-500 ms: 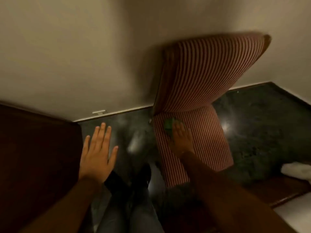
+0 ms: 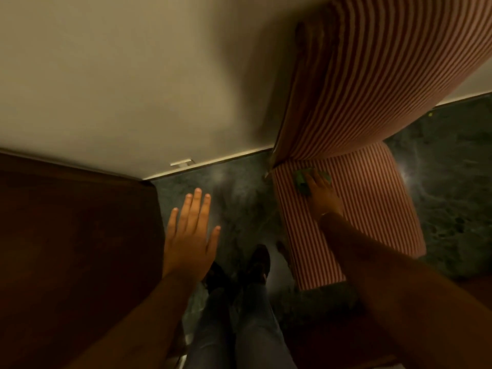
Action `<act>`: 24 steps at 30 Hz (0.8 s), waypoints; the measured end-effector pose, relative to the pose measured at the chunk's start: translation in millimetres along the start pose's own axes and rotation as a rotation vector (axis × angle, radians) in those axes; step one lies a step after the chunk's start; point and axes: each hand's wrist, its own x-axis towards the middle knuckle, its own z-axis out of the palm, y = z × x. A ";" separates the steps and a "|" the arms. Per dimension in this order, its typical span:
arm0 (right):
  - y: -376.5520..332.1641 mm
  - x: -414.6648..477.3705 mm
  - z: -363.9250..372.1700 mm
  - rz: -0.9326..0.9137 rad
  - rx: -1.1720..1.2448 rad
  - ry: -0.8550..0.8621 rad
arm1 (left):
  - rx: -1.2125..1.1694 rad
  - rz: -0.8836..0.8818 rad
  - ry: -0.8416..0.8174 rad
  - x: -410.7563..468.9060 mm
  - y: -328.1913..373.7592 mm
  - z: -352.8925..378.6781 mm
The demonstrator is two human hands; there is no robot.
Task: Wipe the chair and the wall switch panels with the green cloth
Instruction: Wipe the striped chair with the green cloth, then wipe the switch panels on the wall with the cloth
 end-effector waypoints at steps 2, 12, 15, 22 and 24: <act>-5.7 -6.8 -4.4 -0.010 0.021 0.019 | 0.022 -0.002 0.031 -2.7 -4.8 -13.1; -122.0 -110.5 -60.5 -0.401 0.202 0.427 | 0.107 0.038 0.336 61.1 -27.0 -223.6; -185.9 -139.9 -131.6 -0.732 0.164 0.546 | 0.093 0.027 0.456 74.4 -45.1 -306.2; -298.2 -222.5 -264.0 -1.132 0.203 1.047 | 0.190 0.055 0.861 98.3 -89.8 -479.3; -326.9 -248.3 -282.2 -1.104 0.379 1.092 | 0.148 0.038 0.963 101.8 -99.8 -519.9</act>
